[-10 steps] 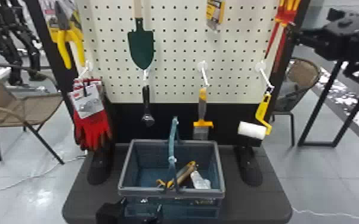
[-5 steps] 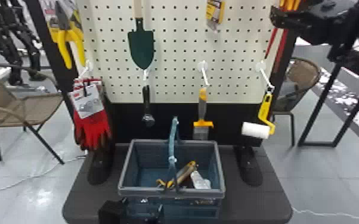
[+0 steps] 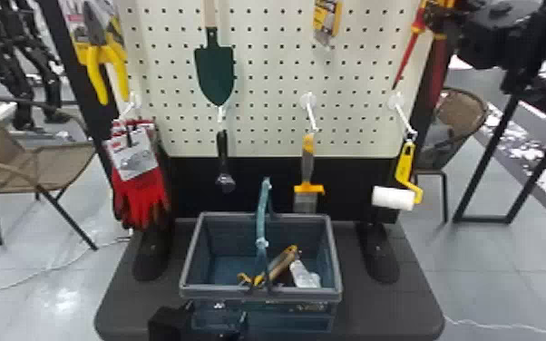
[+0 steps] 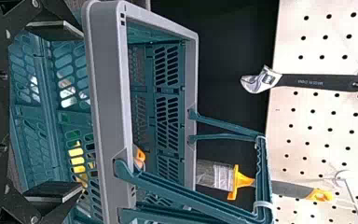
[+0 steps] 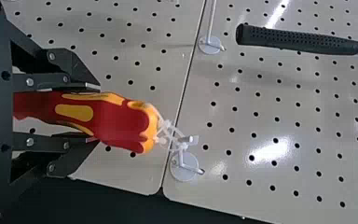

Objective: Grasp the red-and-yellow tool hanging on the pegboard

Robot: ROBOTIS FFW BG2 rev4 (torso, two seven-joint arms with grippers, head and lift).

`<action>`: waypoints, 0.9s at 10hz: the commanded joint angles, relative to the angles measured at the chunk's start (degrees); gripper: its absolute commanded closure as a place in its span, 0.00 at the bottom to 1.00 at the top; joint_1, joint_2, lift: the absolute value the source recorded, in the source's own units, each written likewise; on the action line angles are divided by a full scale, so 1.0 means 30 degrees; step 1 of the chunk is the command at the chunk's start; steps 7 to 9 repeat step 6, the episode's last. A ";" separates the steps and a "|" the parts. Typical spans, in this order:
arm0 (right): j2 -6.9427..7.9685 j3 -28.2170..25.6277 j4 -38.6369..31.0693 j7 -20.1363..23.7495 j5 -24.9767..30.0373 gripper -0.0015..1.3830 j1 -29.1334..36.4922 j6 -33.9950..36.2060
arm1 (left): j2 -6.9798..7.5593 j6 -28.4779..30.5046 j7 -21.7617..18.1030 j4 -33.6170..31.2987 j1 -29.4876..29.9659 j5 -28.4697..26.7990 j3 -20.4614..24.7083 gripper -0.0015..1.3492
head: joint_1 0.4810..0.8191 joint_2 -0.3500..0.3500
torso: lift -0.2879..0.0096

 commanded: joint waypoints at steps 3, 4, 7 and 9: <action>-0.0039 -0.0060 -0.0113 -0.0129 0.0026 0.69 0.0206 0.0112 | 0.0034 -0.0013 0.0001 0.0000 -0.0027 0.0000 -0.0028 0.12 | 0.20 0.50 | 0.63; -0.0039 -0.0060 -0.0113 -0.0129 0.0026 0.69 0.0206 0.0112 | 0.0034 -0.0013 0.0001 -0.0029 -0.0027 0.0000 -0.0028 0.12 | 0.20 0.50 | 0.63; -0.0039 -0.0089 -0.0113 -0.0129 0.0026 0.69 0.0206 0.0112 | 0.0005 0.0016 0.0001 0.0000 -0.0027 0.0000 -0.0028 0.12 | 0.20 0.50 | 0.63; -0.0039 -0.0089 -0.0113 -0.0129 0.0026 0.69 0.0206 0.0112 | 0.0005 0.0016 0.0001 0.0000 -0.0027 0.0000 -0.0028 0.12 | 0.20 0.50 | 0.63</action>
